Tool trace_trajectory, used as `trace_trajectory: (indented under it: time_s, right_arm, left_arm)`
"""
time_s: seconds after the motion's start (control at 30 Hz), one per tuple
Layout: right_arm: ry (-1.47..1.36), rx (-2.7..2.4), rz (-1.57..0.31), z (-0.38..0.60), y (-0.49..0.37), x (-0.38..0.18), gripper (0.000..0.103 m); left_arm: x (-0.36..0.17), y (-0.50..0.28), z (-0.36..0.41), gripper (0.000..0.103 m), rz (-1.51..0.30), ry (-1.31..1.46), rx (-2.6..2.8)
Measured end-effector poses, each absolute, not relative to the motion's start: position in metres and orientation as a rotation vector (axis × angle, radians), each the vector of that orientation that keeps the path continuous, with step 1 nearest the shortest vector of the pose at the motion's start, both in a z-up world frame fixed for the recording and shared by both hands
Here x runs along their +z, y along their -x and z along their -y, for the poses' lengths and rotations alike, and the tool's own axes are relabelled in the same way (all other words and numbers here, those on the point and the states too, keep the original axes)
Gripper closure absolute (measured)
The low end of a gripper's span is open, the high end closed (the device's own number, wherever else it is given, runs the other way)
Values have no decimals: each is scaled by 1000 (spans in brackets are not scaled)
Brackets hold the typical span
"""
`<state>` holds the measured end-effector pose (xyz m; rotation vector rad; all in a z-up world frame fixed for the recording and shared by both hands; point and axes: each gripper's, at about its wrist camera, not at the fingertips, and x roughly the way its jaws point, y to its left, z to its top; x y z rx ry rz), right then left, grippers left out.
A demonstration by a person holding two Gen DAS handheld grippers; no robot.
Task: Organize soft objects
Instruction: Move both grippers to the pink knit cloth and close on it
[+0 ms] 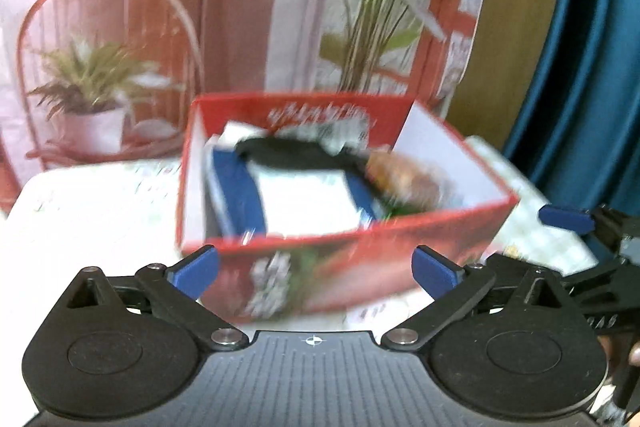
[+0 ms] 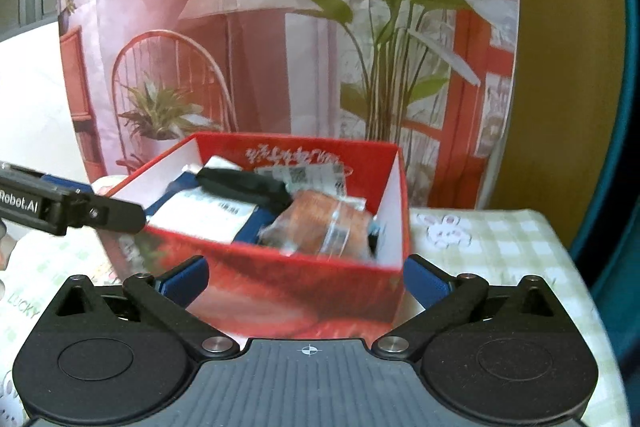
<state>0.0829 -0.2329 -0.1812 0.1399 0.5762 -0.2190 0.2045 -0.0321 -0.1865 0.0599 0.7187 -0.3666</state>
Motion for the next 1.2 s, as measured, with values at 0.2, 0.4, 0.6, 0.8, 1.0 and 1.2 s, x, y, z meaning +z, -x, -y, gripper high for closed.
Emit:
trace_trajectory:
  time_s: [0.2,0.4,0.6,0.8,1.0,1.2]
  right_arm:
    - [-180,-221,-656,225,-63,-212,1]
    - [-242,-233,-772,220,-50,-252,0]
    - [-267,-243,-838,215,-50,-276,0]
    - [-281,-249,-877,216,-56,-290,0]
    - [-267,-255,-856,215,-55,-293,0]
    - [-261,-278,-858,214,-58,-294,0]
  left_arm:
    - [-216,-178,14,0,-772,-66,-320]
    - [-251,-165,8,0,-893,-44,-291]
    - [-274,-164,7,0,-947,-64,-256]
    - [-289,-171,-1,0,-992,-42,-212]
    - [-295,-173,-6,0,-987,-17,-204]
    - [-294,-168,-5,0,-971,-25,-188]
